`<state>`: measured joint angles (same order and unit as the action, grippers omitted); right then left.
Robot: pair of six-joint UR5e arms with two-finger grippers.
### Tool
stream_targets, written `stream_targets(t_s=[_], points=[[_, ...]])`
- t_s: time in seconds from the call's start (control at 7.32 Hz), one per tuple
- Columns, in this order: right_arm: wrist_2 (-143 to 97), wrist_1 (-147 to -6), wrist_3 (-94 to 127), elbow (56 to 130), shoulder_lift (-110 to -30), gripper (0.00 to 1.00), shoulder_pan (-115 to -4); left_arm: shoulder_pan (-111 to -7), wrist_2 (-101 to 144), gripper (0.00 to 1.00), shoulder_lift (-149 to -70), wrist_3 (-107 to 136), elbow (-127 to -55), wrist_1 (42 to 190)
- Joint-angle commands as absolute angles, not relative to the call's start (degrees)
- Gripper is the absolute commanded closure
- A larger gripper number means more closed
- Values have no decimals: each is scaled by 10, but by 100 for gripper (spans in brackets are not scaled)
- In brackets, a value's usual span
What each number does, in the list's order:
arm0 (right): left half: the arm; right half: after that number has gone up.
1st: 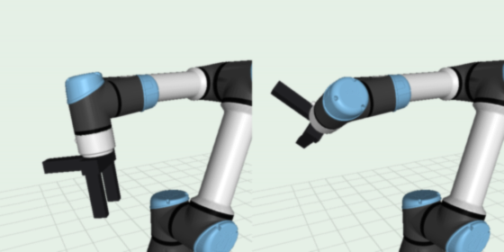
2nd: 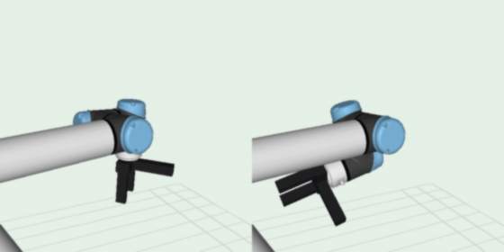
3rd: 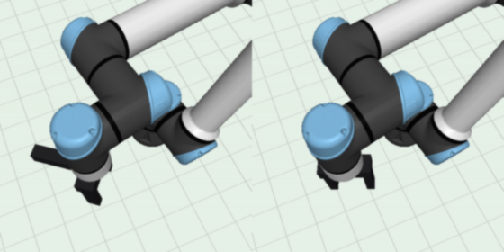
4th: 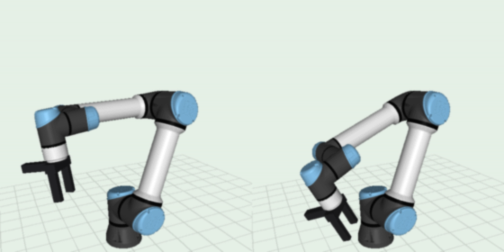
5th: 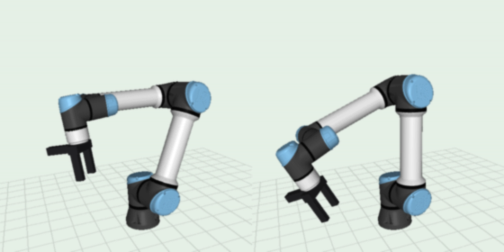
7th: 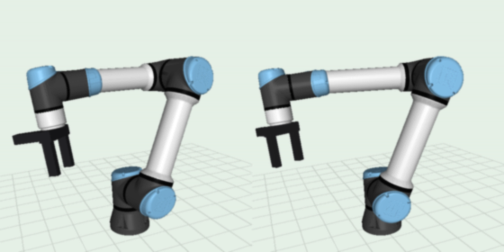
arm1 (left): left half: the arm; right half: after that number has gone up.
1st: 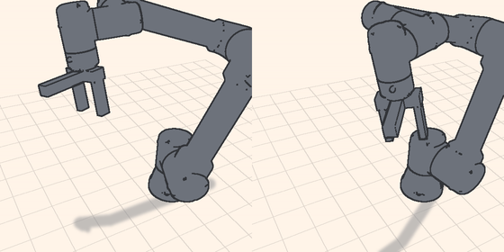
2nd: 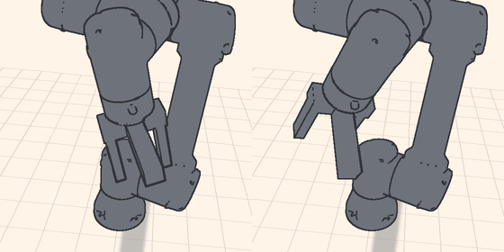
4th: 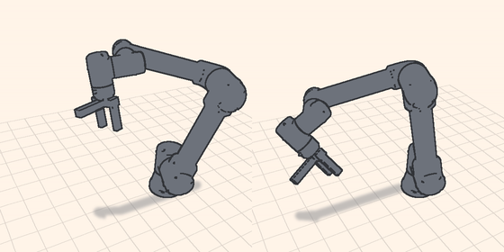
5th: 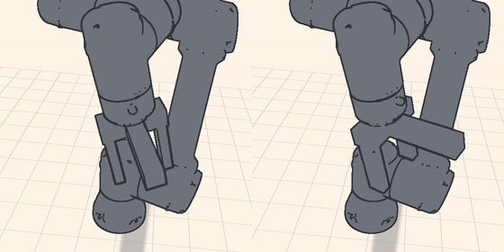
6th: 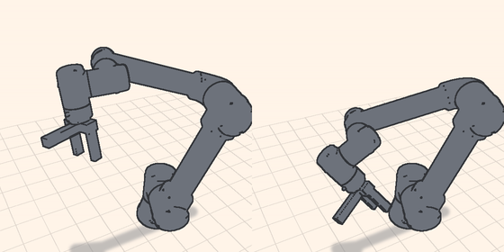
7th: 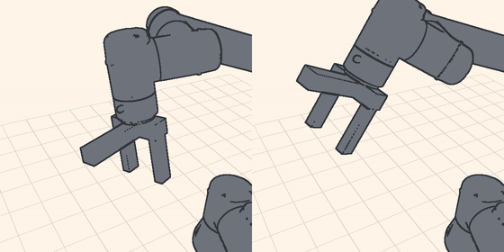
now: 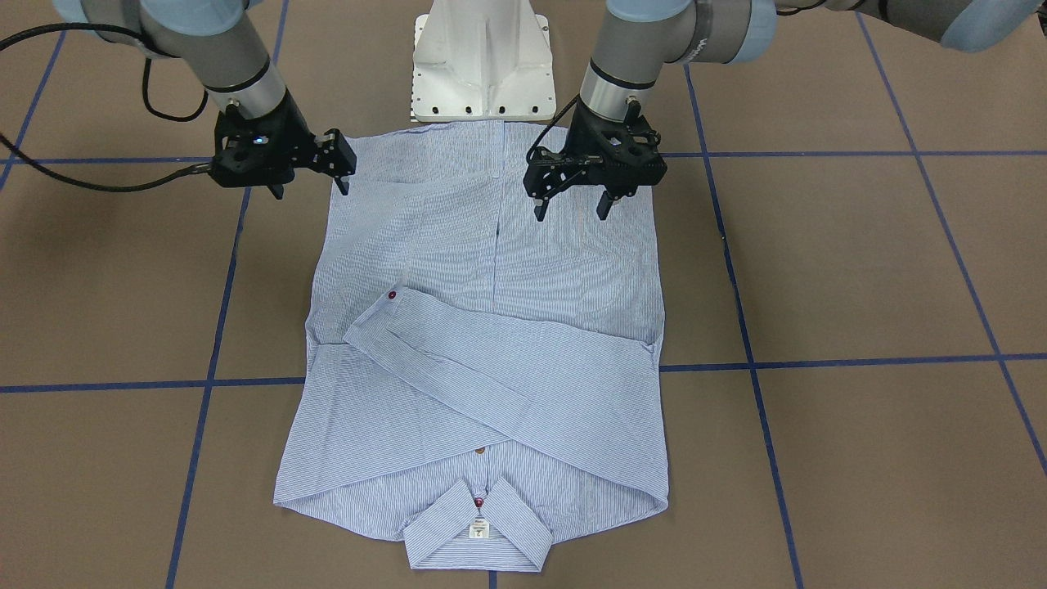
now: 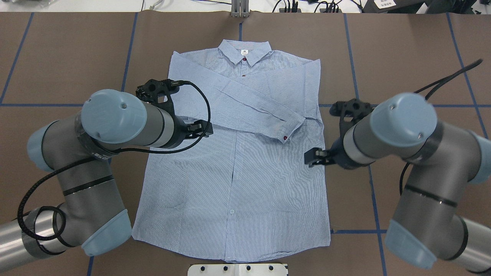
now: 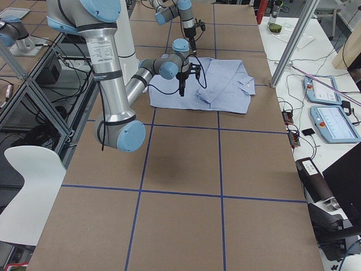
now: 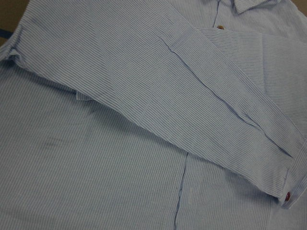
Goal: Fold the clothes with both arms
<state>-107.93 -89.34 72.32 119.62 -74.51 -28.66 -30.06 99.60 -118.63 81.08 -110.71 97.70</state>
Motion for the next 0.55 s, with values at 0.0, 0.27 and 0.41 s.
stream_targets(t_s=[0.0, 0.27, 0.41], points=[[-977, -892, 822, 1208, -749, 0, -169, -302, 997, 0, -1163, 803, -1116, 979], [-978, -883, 826, 1216, -790, 0, -144, -302, 997, 0, -1162, 807, -1121, 978], [-979, -841, 830, 1218, -822, 0, -142, -302, 996, 0, -1162, 807, -1123, 978]])
